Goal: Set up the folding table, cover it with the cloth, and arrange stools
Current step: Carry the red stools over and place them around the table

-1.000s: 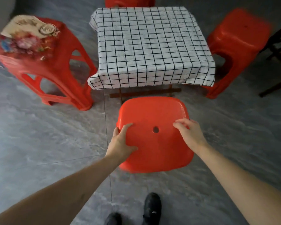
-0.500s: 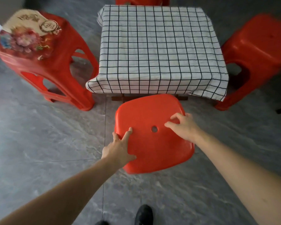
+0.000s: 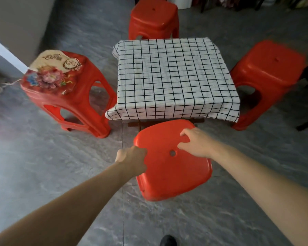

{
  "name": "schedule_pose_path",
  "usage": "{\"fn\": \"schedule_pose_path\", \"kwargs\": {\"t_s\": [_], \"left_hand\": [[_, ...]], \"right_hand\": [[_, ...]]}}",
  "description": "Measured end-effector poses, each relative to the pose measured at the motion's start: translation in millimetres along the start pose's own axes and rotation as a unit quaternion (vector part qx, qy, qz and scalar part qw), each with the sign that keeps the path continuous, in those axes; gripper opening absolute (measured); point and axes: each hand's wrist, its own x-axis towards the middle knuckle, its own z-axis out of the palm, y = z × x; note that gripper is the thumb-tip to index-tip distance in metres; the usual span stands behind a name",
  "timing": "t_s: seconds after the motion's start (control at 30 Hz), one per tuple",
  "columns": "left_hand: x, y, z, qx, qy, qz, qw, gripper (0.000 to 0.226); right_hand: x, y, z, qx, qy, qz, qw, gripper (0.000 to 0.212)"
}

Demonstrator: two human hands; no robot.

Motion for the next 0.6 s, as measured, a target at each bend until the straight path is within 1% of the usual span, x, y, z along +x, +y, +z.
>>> {"fn": "schedule_pose_path", "kwargs": {"t_s": [0.13,0.23,0.33,0.4,0.47,0.6], "left_hand": [[-43.6,-26.5,-53.9,-0.003,0.066,0.024,0.998,0.045],[-81.3,-45.5,-111.1,-0.008,0.136,0.029,0.990,0.036],[-128.2,-67.9,-172.9,-0.005,0.184,0.027,0.983,0.040],[-166.3,-82.3,-211.4,0.004,0.212,0.026,0.977,0.042],[-200.6,-91.4,-240.7,-0.009,0.238,0.017,0.971,0.042],[-290.0,-106.2,-279.3,-0.045,0.293,0.022,0.955,0.041]], "right_hand": [[-34.8,-37.1,-45.1,-0.013,0.018,-0.012,1.000,0.054],[-69.1,-73.0,-84.5,-0.018,0.046,-0.038,0.998,0.054],[-114.1,-116.6,-129.1,-0.040,0.077,-0.064,0.994,0.056],[-151.4,-147.4,-158.8,-0.052,0.103,-0.078,0.990,0.056],[-187.4,-171.6,-180.4,-0.047,0.133,-0.088,0.986,0.055],[-278.5,-217.2,-208.7,-0.059,0.207,-0.111,0.970,0.056]]}}
